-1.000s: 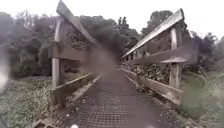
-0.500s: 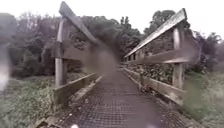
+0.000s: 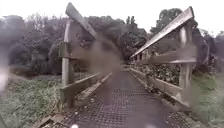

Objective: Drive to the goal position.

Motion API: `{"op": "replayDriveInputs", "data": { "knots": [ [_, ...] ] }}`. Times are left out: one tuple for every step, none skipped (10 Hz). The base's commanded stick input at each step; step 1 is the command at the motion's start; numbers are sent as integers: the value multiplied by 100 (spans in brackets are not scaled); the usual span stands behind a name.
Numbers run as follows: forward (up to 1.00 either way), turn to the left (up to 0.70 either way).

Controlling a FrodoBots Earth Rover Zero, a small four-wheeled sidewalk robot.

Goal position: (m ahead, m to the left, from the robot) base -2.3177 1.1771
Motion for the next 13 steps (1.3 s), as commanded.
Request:
{"op": "replayDriveInputs", "data": {
  "knots": [
    [0, 70],
    [0, 70],
    [0, 70],
    [0, 70],
    [0, 70],
    [0, 70],
    [0, 70],
    [0, 70],
    [0, 70],
    [0, 70],
    [0, 70],
    [0, 70],
    [0, 70]
  ]
}}
